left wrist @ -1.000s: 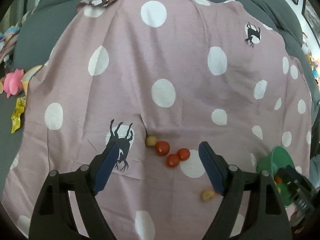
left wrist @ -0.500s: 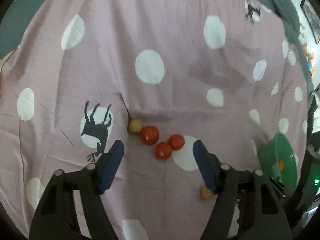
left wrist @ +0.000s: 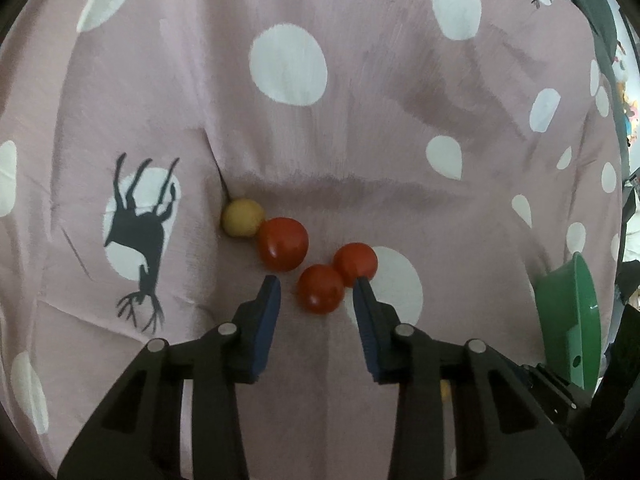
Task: Organize fruits
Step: 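Move both open grippers back to the red cherry tomatoes, then close each gripper around a red cherry tomato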
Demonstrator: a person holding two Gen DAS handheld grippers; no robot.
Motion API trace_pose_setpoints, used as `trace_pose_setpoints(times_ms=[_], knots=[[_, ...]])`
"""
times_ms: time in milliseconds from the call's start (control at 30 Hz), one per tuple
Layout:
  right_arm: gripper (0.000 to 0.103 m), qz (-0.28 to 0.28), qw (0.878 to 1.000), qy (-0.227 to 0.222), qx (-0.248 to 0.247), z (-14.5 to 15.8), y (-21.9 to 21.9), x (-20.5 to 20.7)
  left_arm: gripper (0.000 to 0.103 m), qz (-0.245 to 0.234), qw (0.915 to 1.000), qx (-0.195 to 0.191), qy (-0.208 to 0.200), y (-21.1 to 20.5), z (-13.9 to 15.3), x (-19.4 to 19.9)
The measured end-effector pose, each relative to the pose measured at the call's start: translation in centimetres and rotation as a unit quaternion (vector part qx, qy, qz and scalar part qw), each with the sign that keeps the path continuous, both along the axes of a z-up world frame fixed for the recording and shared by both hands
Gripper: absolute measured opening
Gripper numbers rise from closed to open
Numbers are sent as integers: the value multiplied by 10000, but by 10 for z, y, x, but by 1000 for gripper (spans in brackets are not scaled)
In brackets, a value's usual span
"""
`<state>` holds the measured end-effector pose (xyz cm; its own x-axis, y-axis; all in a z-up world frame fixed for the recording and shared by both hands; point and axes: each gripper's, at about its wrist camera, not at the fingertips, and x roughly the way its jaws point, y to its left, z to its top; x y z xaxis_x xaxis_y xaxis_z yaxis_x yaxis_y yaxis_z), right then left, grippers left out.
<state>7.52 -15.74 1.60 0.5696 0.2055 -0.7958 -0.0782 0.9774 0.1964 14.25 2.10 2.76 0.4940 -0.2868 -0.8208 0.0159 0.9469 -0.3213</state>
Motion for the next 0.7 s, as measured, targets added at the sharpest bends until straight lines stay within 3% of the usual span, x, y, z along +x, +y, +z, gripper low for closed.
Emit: trace_pose_setpoints(times_ms=[200, 700], knots=[[36, -20, 9999, 115, -26, -4, 2, 4, 32, -7, 9998, -86, 205, -2, -12, 9], [28, 24, 9996, 32, -287, -8, 11, 3, 26, 74, 9999, 110, 104, -6, -11, 10]])
